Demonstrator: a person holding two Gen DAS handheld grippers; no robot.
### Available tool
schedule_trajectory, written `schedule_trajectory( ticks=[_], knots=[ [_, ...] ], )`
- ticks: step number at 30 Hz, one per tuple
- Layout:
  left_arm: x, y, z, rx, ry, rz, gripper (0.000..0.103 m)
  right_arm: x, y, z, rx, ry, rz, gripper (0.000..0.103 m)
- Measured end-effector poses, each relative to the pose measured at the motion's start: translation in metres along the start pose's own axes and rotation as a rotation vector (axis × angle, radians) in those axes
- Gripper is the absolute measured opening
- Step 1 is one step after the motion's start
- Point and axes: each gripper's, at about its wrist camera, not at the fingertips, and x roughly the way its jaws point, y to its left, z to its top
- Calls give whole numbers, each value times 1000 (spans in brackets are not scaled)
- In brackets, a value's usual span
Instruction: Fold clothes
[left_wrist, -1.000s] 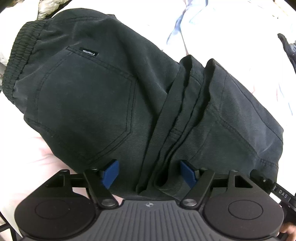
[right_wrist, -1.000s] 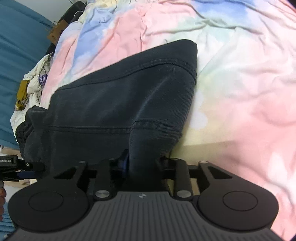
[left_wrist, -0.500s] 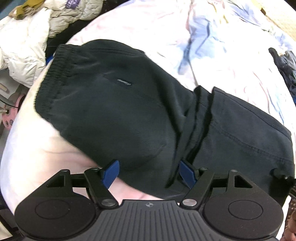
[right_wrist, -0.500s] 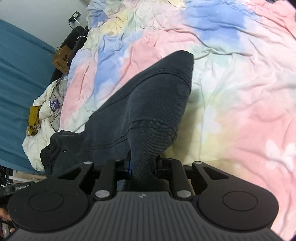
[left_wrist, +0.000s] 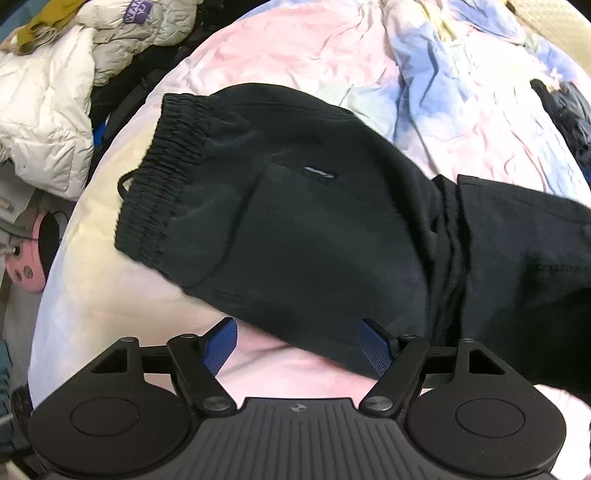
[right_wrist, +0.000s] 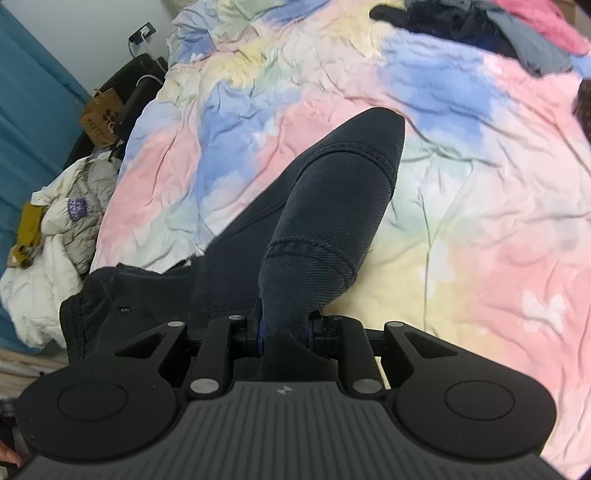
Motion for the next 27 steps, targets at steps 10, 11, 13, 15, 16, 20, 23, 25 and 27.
schedule_trajectory(
  ticks=[10,11,13,15,16,20,23,25,27],
  knots=[
    [-6,93,34,139,14,-43,75,-1,126,-19,-59,-56,-175,20],
    [-6,104,37,129,16,-51,75,0,136,-20,-58,-58,-184,20],
    [-7,128,41,112,19,-66,75,2,154,-22,-41,-63,-198,20],
    [-7,149,45,92,22,-78,75,2,172,-25,-31,-71,-206,20],
    [-7,159,46,83,23,-84,75,2,184,-26,-34,-72,-213,20],
    [-8,194,51,27,18,-129,75,-1,229,-28,-53,-74,-198,19],
    [-12,216,54,-19,4,-176,75,4,265,-27,-82,-72,-180,19],
    [-15,230,57,-45,-6,-197,75,13,287,-26,-103,-61,-170,19],
    [-19,242,60,-63,-16,-201,75,28,310,-26,-123,-39,-161,19]
  ],
)
